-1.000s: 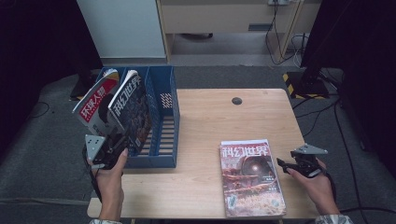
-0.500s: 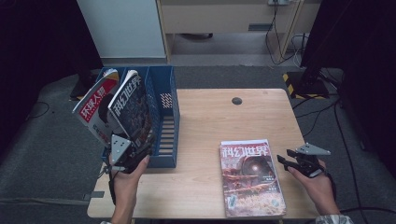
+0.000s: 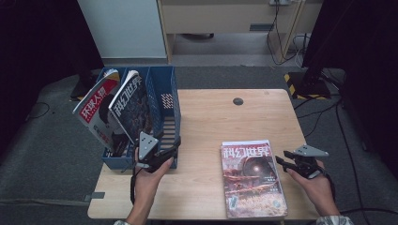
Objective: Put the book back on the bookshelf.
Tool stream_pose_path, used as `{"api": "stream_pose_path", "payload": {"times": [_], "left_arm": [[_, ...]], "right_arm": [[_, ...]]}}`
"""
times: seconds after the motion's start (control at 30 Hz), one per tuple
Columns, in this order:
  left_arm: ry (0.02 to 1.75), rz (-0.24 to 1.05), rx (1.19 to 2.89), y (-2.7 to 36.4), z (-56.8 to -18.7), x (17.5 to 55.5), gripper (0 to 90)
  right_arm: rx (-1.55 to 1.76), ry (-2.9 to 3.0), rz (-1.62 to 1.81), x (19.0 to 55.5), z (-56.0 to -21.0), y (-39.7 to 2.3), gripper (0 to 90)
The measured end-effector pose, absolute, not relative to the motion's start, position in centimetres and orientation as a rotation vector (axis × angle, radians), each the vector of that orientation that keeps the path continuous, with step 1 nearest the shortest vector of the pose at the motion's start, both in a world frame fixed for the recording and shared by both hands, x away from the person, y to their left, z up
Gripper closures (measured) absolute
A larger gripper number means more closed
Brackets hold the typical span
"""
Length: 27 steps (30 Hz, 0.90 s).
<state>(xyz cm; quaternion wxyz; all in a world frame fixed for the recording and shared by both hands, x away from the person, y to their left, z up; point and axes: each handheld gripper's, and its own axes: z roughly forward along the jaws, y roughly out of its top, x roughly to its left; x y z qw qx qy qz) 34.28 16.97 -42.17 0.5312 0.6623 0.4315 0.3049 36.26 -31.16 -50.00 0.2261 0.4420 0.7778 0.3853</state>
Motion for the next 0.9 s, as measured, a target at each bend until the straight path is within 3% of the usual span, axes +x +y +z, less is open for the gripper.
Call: {"api": "stream_pose_path", "payload": {"times": [0.23, 0.9], "left_arm": [[0.979, 0.683, 1.638, 14.1, -42.7, 35.1, 27.5], [0.917, 0.587, 1.741, 8.8, -44.6, 36.6, 24.1]], "right_arm": [[1.221, 2.151, 1.059, 36.3, -50.0, -31.0, 48.7], [1.218, 2.141, 1.068, 36.3, -50.0, -31.1, 47.6]]}}
